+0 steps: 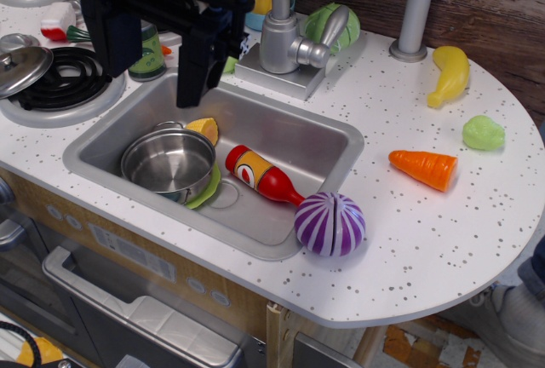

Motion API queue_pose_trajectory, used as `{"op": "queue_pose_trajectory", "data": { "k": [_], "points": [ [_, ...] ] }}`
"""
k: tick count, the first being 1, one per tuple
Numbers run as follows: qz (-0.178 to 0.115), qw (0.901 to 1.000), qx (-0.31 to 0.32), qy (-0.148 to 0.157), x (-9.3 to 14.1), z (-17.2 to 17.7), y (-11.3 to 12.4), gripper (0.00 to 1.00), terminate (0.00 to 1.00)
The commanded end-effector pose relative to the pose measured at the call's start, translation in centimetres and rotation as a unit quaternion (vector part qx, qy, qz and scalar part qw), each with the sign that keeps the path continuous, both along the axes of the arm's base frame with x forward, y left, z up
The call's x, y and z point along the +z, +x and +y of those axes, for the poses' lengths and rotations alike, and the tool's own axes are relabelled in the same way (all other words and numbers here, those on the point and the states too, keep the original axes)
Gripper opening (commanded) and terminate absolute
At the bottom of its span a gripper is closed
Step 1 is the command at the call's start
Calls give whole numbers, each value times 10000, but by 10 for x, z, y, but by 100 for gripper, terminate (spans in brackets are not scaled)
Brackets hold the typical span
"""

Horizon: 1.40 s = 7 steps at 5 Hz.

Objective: Put broccoli in pot or pan

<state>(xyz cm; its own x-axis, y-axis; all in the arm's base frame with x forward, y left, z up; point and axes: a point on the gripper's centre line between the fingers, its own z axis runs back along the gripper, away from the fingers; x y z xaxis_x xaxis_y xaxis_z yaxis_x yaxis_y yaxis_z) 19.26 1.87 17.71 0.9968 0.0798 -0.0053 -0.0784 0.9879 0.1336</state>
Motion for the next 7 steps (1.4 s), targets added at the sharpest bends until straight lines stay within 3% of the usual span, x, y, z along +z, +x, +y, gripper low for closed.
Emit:
{"op": "queue_pose_trajectory", "data": {
  "k": [1,2,3,4,5,6,7],
  "points": [
    [0,10000,0,0,0,0,0,100,0],
    [-183,9998,90,85,-4,-26,20,100,0],
    [-377,9993,-53,40,0,-69,66,100,0],
    [-411,9991,-119,19,9,-112,95,100,0],
    [-679,9976,-41,154,5,-150,126,100,0],
    [-891,9958,73,178,-6,-169,148,100,0],
    [-976,9951,142,-80,-34,-174,181,100,0]
  ]
}}
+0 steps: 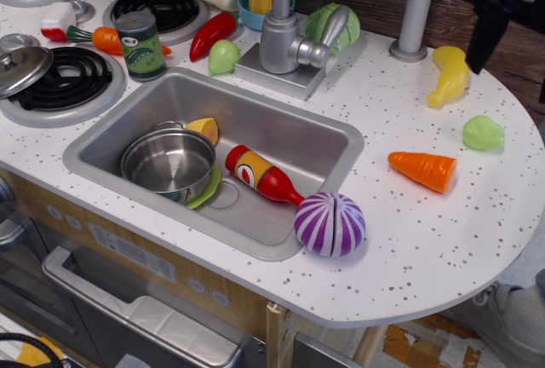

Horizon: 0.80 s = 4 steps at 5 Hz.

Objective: Put broccoli in pot or pan

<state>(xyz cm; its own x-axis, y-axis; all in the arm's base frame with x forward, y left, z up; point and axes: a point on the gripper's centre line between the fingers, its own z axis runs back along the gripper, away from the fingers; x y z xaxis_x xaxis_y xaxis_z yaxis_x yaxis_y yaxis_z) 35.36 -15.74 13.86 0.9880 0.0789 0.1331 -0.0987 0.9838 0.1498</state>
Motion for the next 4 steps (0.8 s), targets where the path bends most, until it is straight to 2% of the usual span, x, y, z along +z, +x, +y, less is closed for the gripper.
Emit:
{"op": "queue_pose_trajectory", "data": {
  "k": [1,2,4],
  "points": [
    [-426,9988,59,-213,-7,1,43,100,0],
    [-491,9984,-68,-276,-27,6,64,100,0],
    [-958,9941,-300,-421,-66,11,87,100,0]
  ]
}}
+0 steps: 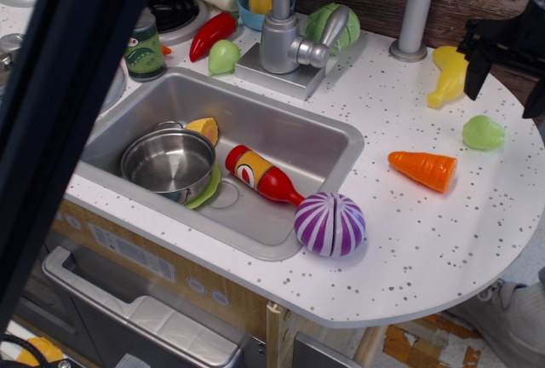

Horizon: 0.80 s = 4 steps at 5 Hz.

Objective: Put broccoli in pot or pan

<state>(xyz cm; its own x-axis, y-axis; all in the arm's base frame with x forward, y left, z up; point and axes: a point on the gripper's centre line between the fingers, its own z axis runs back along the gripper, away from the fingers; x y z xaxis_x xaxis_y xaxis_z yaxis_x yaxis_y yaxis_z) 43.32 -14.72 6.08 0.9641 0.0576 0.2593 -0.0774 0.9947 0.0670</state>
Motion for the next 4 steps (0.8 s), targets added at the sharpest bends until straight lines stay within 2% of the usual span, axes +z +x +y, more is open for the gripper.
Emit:
{"op": "queue_pose_trajectory", "data": {
  "k": [1,4],
  "points": [
    [-401,9990,-192,46,5,4,14,100,0],
    [-650,9962,-440,-379,-25,7,26,100,0]
  ]
}}
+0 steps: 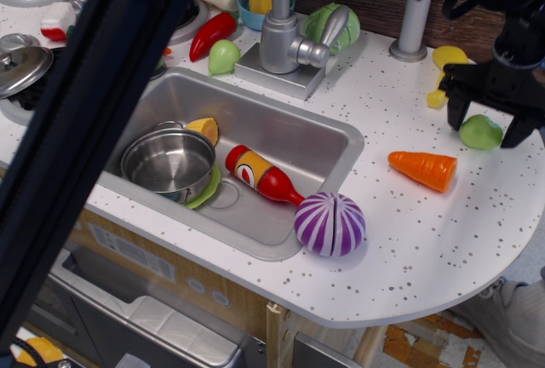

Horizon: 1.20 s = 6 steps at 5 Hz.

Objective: Put broccoli in pot or pan

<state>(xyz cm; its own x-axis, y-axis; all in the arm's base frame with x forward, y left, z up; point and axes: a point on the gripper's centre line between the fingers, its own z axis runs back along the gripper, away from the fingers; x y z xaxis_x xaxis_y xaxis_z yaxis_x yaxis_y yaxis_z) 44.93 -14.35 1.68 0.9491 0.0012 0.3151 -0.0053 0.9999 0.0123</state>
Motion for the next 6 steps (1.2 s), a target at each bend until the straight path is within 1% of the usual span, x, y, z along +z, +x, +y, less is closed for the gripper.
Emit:
{"op": "queue_pose_trajectory", "data": {
  "k": [1,2,3,4,5,6],
  "points": [
    [-336,9992,-78,-209,15,4,12,0,0],
    [-314,9993,-87,-190,18,4,10,0,0],
    [-76,9999,23,70,46,26,0,0,0],
    [-11,9984,317,478,79,69,-18,0,0],
    [91,9948,659,766,103,114,-43,0,0],
    [203,9930,888,748,100,155,-73,0,0]
  ]
}}
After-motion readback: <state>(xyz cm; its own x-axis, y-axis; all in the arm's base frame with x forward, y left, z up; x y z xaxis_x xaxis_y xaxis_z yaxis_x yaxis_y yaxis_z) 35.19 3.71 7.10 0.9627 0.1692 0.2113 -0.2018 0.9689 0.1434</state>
